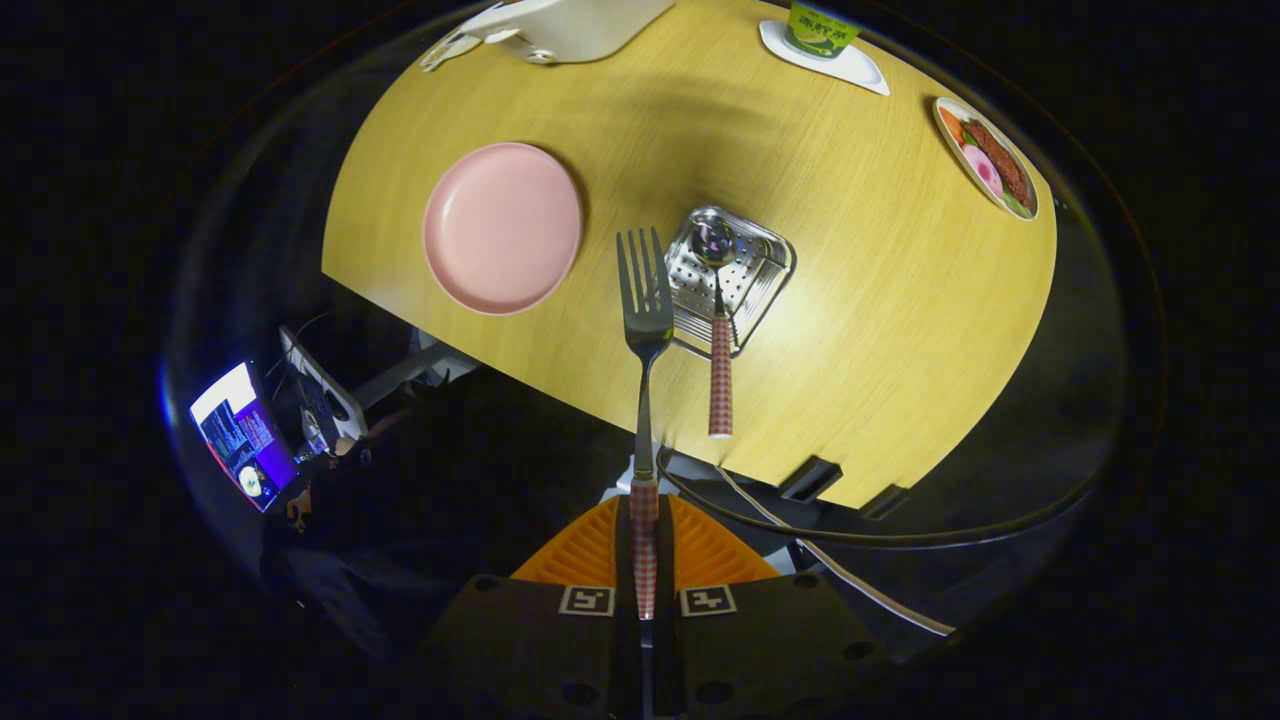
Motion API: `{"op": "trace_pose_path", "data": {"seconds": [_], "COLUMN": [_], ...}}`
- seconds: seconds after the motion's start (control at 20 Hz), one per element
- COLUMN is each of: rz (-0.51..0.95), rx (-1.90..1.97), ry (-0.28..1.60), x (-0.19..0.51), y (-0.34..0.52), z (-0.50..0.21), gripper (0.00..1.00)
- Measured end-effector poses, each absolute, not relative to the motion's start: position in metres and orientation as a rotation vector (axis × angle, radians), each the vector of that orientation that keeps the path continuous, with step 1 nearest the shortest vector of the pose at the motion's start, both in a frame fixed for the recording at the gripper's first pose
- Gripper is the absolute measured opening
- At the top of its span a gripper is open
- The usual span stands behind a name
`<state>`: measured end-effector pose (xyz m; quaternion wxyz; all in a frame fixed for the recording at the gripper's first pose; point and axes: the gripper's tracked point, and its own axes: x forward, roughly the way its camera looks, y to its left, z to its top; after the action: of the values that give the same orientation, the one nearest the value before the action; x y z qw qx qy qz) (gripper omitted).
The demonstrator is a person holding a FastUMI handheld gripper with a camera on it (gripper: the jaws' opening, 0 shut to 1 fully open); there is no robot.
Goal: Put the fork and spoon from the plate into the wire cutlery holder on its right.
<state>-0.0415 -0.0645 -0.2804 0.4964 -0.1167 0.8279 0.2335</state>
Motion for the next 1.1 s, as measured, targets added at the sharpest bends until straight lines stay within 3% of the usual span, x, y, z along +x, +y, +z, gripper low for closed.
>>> {"op": "trace_pose_path", "data": {"seconds": [0.35, 1.1], "rz": [0.496, 0.461], "rx": [-0.352, -0.404], "ry": [2.171, 2.312], "x": [-0.035, -0.004], "y": [-0.068, -0.062], "z": [-0.308, -0.345], "gripper": [0.09, 0.11]}}
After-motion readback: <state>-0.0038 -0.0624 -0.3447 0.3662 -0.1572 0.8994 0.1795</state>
